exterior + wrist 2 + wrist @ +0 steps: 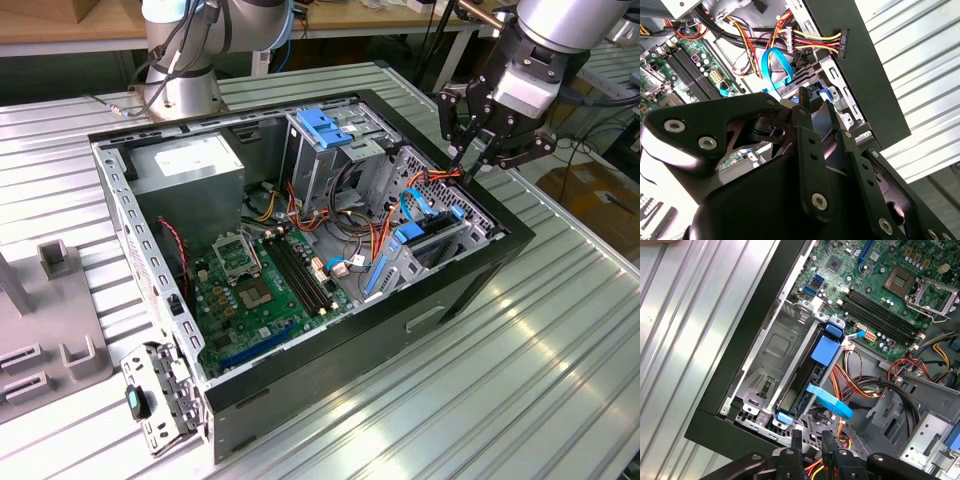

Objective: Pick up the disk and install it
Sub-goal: 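Insert the second disk wire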

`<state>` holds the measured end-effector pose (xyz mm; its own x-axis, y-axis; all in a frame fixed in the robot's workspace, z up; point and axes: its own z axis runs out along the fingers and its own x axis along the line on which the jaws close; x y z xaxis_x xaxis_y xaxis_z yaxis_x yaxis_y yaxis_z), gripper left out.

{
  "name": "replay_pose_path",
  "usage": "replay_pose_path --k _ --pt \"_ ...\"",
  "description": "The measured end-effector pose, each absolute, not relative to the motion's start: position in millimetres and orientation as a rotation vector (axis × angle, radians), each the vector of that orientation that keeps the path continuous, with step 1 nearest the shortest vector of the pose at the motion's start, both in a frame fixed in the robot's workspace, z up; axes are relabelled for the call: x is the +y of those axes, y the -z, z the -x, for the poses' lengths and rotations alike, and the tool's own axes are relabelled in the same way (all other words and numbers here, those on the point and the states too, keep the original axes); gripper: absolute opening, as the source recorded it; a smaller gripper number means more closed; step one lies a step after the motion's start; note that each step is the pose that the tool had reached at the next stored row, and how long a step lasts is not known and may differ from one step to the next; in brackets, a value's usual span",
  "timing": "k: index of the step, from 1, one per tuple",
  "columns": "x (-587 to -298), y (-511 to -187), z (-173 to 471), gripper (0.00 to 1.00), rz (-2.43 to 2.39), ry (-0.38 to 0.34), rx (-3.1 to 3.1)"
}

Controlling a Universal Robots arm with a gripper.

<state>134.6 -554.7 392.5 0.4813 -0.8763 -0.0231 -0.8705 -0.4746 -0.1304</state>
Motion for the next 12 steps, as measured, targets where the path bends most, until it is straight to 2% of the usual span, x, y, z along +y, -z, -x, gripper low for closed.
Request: replay_pose_path --k 12 --pt "-553.6 -392.4 -137.6 0.3 2.612 0.069 1.508"
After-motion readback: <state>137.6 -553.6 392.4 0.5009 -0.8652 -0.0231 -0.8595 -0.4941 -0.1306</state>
